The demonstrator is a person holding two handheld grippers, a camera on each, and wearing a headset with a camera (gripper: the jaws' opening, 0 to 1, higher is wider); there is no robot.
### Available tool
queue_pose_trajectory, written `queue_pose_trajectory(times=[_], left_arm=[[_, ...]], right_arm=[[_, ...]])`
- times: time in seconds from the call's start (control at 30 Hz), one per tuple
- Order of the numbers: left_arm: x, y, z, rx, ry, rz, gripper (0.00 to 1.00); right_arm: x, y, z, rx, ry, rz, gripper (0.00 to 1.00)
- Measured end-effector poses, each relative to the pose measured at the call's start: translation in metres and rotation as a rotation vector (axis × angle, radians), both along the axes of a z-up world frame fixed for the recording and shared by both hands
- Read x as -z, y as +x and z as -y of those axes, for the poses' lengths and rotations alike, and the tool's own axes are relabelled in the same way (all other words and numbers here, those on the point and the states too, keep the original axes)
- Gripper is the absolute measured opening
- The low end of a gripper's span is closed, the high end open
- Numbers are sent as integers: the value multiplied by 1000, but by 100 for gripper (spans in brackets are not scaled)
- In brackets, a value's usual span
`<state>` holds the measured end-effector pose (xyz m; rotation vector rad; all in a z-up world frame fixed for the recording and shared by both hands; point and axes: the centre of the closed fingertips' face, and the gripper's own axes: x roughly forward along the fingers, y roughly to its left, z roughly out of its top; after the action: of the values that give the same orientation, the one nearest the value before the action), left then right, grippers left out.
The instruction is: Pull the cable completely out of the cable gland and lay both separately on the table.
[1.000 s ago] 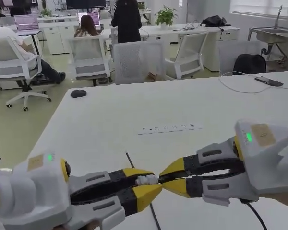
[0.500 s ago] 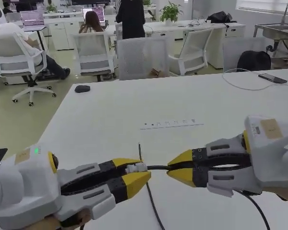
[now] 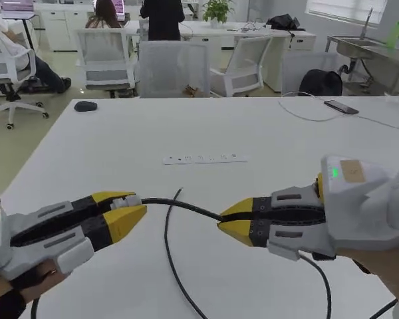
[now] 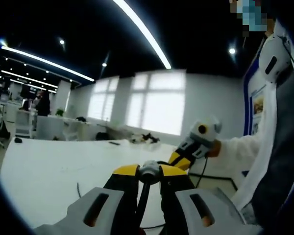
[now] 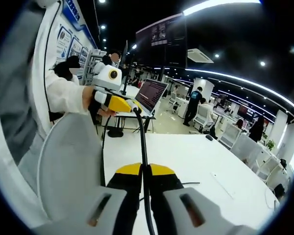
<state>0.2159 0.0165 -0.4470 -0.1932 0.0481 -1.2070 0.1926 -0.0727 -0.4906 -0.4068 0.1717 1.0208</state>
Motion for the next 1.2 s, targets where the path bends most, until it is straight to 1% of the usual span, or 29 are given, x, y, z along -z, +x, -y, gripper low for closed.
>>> queue_pose_trajectory(times=[0.03, 0.1, 0.17, 0.23, 0.3, 0.37, 0.4, 0.43, 0.47, 0.5, 0.57, 0.6, 0.63, 0.67, 0.7, 0.77, 0.8, 0.83, 0.87, 0.9, 0.93, 0.97, 1.03, 1.07, 1.13, 1.2], left_arm=[[1, -4, 2, -9, 14, 0, 17], [-1, -9, 6, -2, 17, -3, 17], [-1, -12, 9, 10, 27, -7, 17], [-1, -12, 11, 11, 36, -8, 17], [1, -9, 15, 1, 37, -19, 17], [4, -8, 22, -8, 40, -37, 17], [5, -8, 28, -12, 40, -47, 17], [6, -8, 32, -18, 40, -50, 17], [6, -8, 39, -24, 40, -52, 17], [6, -8, 44, -28, 42, -49, 17], [6, -6, 50, -45, 49, -31, 17], [7, -1, 53, -76, 55, -37, 17], [8, 3, 53, -111, 57, -59, 17], [7, 6, 54, -135, 60, -67, 17], [5, 5, 58, -144, 66, -61, 17], [4, 3, 64, -148, 81, -56, 17], [6, 2, 67, -150, 102, -55, 17], [11, 2, 69, -159, 146, -57, 17], [13, 2, 71, -164, 166, -52, 17], [13, 0, 73, -166, 178, -45, 17], [13, -2, 78, -163, 191, -30, 17], [14, -3, 80, -162, 197, -23, 17], [17, -6, 85, -158, 206, -30, 17], [17, -9, 87, -151, 209, -28, 17], [18, -12, 89, -127, 201, -28, 17], [19, -14, 93, -90, 209, -21, 17]], right_arm=[[1, -1, 2, 1, -3, -9, 3], [4, 0, 3, 5, -25, -9, 4], [6, 2, 6, 13, -35, -13, 4], [8, 3, 8, 18, -34, -13, 4], [10, 4, 14, 20, -1, -28, 4], [12, 5, 20, 18, 2, -36, 5], [14, 5, 24, 17, -1, -39, 5], [16, 5, 28, 14, -12, -39, 5], [19, 7, 36, 9, -31, -36, 7], [20, 7, 41, 2, -36, -38, 10], [19, 12, 53, -21, -29, -38, 15], [16, 15, 58, -34, -14, -50, 16], [14, 16, 60, -42, -6, -61, 16], [9, 18, 62, -62, -4, -64, 17], [4, 17, 61, -89, 0, -50, 18], [-8, 19, 59, -137, 18, -23, 19], [-11, 21, 59, -145, 29, -21, 19], [-15, 23, 57, -160, 45, -21, 19], [-17, 24, 55, -178, 50, -18, 20], [-20, 22, 50, -222, 47, -2, 20], [-20, 21, 47, -246, 42, 10, 20], [-21, 19, 43, -275, 41, 17, 20], [-22, 15, 35, -310, 52, 11, 20], [-24, 11, 28, -344, 54, 12, 20], [-24, 5, 18, -385, 28, 22, 19], [-19, 2, 12, -415, -26, 49, 17]])
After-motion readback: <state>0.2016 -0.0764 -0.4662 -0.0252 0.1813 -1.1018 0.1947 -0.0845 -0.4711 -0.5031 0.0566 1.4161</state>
